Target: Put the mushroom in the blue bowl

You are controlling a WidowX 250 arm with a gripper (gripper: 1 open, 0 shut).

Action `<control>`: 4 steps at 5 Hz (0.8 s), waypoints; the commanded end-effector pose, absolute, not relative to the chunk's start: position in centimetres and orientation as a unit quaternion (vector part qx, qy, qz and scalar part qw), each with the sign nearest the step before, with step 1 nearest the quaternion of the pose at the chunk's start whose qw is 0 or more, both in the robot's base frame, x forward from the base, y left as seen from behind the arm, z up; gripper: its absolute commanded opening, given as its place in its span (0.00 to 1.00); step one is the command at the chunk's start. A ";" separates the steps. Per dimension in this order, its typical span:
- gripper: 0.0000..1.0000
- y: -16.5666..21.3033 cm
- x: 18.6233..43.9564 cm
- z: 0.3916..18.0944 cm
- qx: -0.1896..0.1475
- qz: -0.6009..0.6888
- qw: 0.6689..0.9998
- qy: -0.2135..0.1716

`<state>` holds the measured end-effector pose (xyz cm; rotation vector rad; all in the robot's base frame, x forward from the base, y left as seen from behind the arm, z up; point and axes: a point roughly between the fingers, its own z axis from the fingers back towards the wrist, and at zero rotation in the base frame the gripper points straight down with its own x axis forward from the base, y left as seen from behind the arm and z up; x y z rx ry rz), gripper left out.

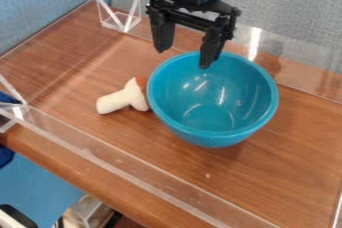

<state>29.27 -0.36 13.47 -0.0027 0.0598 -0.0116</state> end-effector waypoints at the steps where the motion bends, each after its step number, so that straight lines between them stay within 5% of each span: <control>1: 1.00 -1.0 29.3 13.3 -0.002 -0.006 0.999 0.038; 4: 1.00 4.8 25.2 14.1 0.007 -0.018 0.999 0.044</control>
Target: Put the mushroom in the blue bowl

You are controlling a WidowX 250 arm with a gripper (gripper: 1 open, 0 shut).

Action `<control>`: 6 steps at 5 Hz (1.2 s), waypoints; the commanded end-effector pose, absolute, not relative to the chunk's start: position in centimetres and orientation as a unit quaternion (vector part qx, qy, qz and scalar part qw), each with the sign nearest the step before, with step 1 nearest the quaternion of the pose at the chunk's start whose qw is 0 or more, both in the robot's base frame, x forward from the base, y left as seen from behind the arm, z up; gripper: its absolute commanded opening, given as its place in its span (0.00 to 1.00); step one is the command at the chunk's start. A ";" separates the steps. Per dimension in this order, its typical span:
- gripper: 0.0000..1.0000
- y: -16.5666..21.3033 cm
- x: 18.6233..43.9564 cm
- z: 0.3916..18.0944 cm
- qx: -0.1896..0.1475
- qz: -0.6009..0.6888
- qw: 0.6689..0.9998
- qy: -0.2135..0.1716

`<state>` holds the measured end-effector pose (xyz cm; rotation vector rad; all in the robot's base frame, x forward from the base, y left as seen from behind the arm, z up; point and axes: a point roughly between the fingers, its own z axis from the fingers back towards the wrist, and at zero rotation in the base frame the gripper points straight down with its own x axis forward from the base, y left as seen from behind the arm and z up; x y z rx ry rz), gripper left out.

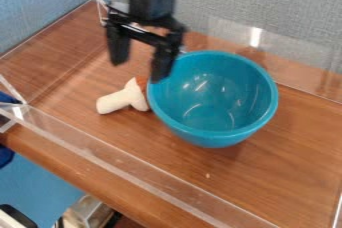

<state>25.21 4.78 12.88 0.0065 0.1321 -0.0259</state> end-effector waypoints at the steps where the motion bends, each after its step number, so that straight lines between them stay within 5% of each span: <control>1: 1.00 6.8 24.3 13.8 0.014 -0.008 0.999 0.042; 3: 1.00 9.7 24.9 10.0 0.018 -0.019 0.999 0.038; 6: 1.00 9.2 27.4 7.1 0.009 -0.007 0.999 0.042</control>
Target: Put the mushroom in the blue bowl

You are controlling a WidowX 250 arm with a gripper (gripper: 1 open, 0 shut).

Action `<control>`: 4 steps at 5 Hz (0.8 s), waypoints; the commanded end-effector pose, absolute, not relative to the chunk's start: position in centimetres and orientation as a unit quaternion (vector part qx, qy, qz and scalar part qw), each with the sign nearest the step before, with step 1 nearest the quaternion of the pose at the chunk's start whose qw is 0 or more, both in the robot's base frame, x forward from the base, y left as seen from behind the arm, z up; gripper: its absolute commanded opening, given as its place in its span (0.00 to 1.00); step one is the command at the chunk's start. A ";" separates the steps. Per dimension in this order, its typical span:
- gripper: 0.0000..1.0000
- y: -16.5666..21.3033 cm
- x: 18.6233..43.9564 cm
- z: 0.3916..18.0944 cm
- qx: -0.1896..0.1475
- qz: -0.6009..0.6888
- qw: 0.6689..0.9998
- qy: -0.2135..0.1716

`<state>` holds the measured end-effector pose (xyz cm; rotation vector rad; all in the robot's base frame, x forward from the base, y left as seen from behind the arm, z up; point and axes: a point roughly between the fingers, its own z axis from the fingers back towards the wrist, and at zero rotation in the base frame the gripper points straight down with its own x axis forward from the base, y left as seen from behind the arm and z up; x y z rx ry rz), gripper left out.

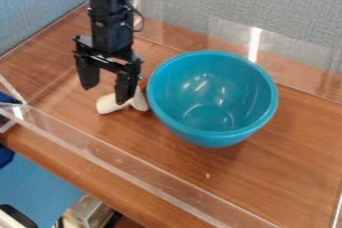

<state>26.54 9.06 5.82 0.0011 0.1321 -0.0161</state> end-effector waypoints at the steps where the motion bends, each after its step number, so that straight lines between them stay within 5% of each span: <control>1: 1.00 10.0 26.2 5.9 0.005 -0.018 0.999 0.046; 3: 1.00 10.3 25.5 3.0 0.004 -0.008 0.999 0.046; 4: 1.00 9.1 25.9 3.1 0.007 0.010 0.999 0.041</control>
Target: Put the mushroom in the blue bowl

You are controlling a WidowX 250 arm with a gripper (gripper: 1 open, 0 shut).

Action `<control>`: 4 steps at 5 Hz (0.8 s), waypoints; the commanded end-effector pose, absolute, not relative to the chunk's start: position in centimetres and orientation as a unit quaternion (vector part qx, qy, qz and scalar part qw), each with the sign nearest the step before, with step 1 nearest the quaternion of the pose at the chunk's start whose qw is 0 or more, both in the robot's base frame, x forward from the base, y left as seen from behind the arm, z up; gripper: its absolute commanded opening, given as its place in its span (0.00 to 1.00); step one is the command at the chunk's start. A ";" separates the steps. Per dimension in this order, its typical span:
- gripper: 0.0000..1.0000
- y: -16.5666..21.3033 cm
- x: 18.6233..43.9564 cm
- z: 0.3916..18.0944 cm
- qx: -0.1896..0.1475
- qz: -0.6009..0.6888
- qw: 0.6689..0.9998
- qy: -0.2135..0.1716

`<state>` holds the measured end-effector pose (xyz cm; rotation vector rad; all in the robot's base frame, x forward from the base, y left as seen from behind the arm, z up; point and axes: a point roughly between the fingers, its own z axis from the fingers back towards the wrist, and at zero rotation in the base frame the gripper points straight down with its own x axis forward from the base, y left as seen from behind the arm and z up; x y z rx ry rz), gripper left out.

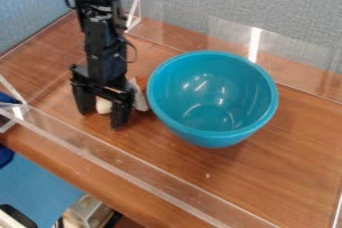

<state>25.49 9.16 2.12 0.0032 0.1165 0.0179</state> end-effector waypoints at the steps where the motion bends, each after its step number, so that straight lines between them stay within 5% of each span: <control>1: 1.00 8.1 26.5 3.6 0.008 0.009 0.999 0.033; 4: 1.00 6.2 27.6 3.9 0.006 0.030 0.999 0.028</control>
